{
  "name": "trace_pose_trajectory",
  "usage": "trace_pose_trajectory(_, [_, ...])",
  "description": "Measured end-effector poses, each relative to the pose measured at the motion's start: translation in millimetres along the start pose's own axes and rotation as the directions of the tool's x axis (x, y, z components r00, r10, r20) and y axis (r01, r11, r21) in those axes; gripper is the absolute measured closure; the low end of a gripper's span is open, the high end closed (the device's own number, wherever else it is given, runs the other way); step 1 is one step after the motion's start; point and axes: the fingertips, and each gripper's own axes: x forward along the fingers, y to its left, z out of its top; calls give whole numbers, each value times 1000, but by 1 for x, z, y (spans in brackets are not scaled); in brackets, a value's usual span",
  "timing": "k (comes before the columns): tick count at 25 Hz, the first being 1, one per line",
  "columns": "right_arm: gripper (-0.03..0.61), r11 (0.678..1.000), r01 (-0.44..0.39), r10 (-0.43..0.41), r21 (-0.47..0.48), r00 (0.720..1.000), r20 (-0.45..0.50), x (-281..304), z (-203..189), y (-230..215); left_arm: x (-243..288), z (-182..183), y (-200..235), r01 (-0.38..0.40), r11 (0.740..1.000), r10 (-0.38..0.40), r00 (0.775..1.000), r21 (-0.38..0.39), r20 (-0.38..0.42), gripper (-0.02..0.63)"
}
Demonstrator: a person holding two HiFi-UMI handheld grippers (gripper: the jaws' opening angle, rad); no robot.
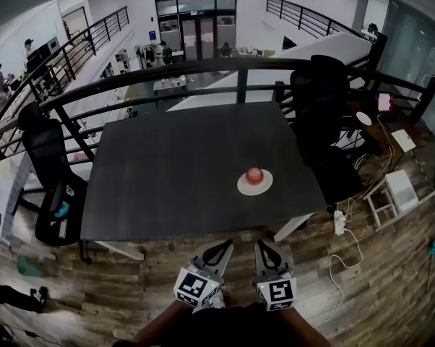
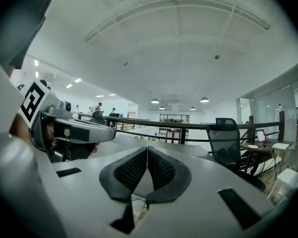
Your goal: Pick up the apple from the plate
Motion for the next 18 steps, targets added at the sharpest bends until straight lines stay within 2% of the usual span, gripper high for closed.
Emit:
trace_pose_trajectory(5, [554, 1000, 7, -7, -17, 1000, -23, 14, 1, 9, -5, -7, 21, -24, 999, 24, 1000, -31, -20, 591])
trace_pose_trajectory(12, [554, 1000, 13, -13, -2, 1000, -9, 31, 2, 2, 2, -7, 32, -37, 999, 37, 999, 4, -21, 591])
trace_pose_trajectory(18, [554, 999, -38, 38, -3, 999, -2, 50, -3, -8, 23, -2, 36, -36, 999, 35, 999, -36, -34, 591])
